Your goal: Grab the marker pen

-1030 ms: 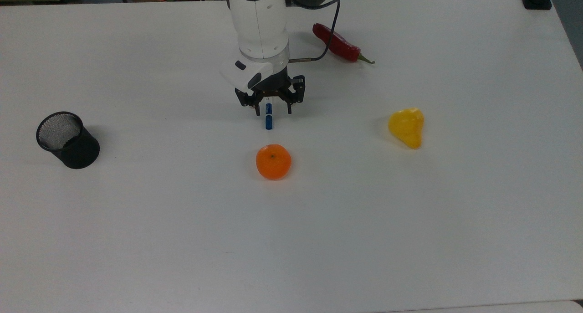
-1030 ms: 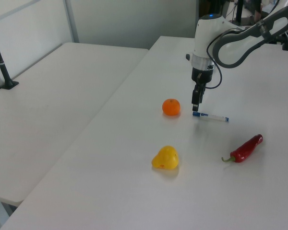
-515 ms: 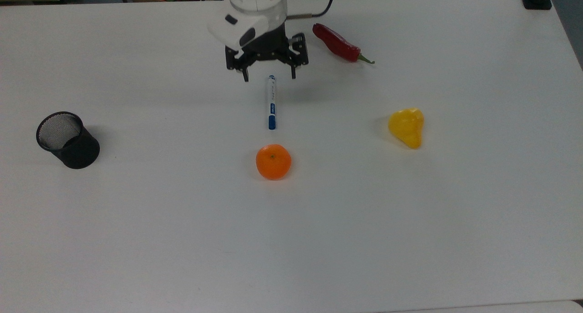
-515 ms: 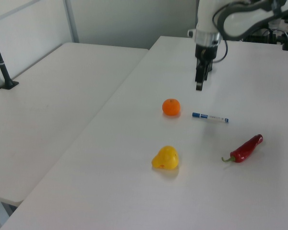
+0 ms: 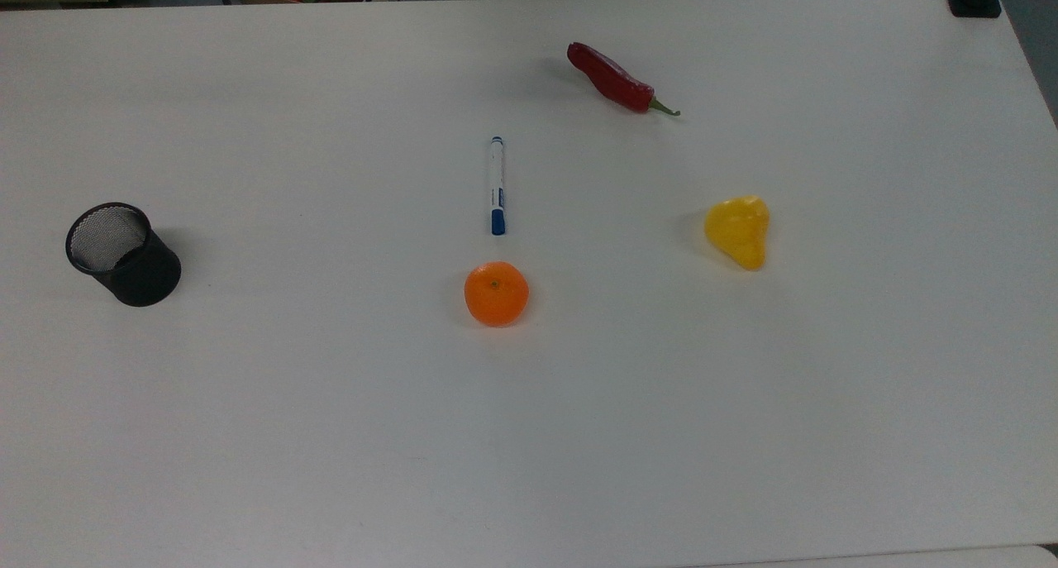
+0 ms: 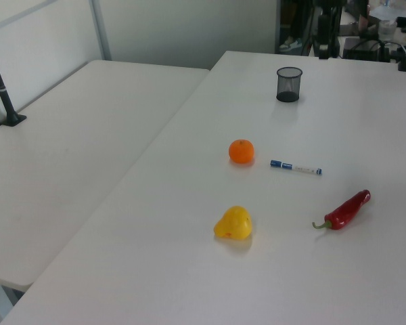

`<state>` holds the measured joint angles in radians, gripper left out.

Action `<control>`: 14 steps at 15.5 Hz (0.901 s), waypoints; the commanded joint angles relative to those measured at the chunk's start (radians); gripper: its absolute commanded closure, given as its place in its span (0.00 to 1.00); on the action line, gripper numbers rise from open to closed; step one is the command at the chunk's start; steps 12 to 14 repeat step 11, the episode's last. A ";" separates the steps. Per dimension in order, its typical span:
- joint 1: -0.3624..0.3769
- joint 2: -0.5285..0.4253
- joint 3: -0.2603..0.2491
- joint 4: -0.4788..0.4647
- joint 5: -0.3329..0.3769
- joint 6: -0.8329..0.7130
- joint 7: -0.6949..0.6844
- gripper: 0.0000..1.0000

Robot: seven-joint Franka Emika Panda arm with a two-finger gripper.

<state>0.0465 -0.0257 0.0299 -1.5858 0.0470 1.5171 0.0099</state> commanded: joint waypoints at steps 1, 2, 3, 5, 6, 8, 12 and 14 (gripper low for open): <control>0.007 0.010 -0.036 0.041 0.014 -0.009 -0.011 0.00; 0.007 0.010 -0.036 0.038 0.014 0.029 -0.011 0.00; 0.009 0.010 -0.036 0.032 0.014 0.072 -0.011 0.00; 0.010 0.013 -0.039 0.018 0.014 0.159 -0.013 0.00; 0.010 0.013 -0.050 0.013 0.016 0.190 -0.011 0.00; 0.013 0.015 -0.064 0.009 0.017 0.198 -0.013 0.00; 0.015 0.015 -0.064 0.001 0.017 0.198 -0.013 0.00; 0.015 0.015 -0.064 0.001 0.017 0.198 -0.013 0.00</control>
